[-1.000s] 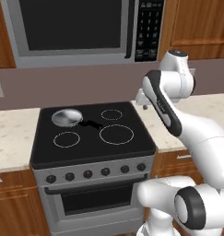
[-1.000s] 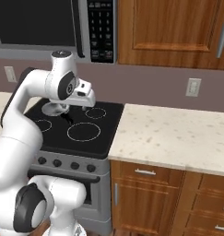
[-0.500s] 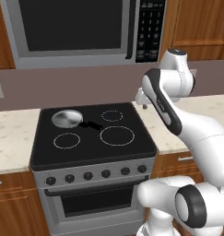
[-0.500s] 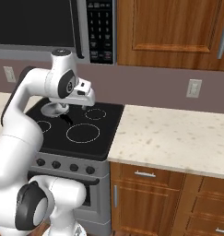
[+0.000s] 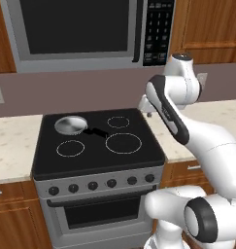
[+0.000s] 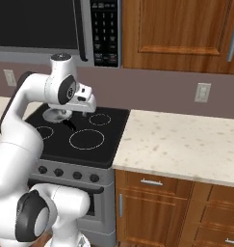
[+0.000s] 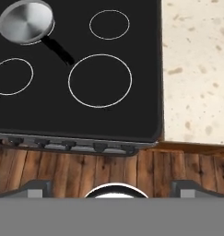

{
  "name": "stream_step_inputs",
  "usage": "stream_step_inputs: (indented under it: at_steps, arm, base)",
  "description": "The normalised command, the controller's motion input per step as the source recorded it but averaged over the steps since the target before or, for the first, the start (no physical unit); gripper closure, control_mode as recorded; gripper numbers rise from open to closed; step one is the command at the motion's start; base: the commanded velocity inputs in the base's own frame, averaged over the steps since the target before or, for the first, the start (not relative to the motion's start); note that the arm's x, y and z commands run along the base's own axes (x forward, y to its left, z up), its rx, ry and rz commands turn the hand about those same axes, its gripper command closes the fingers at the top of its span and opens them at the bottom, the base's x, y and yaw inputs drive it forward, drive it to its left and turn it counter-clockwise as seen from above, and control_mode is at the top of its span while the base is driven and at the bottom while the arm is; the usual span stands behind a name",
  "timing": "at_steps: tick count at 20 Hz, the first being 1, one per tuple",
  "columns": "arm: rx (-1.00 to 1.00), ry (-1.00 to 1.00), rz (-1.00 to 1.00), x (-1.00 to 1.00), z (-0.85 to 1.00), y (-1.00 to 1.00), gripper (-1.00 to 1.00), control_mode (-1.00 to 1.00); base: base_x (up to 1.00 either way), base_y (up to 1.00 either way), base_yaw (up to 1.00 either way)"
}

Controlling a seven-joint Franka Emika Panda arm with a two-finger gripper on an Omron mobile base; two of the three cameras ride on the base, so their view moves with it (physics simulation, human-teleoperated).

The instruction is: Turn on the rear left burner of the stove.

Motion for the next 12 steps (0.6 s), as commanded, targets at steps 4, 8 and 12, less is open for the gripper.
stream_step_inputs:
  at_steps: [4, 8, 12]
  arm:
    - [-0.03, 0.0, 0.0, -0.07, -0.66, 1.0, -1.0, -1.0]
    - [-0.11, 0.0, 0.0, -0.18, -0.85, 1.0, -1.0, -1.0]
    - [-0.15, -0.08, 0.0, -0.24, -0.75, 1.0, -1.0, -1.0]
  base:
    - [0.0, 0.0, 0.0]
    - [0.0, 0.0, 0.0]
    - [0.0, 0.0, 0.0]
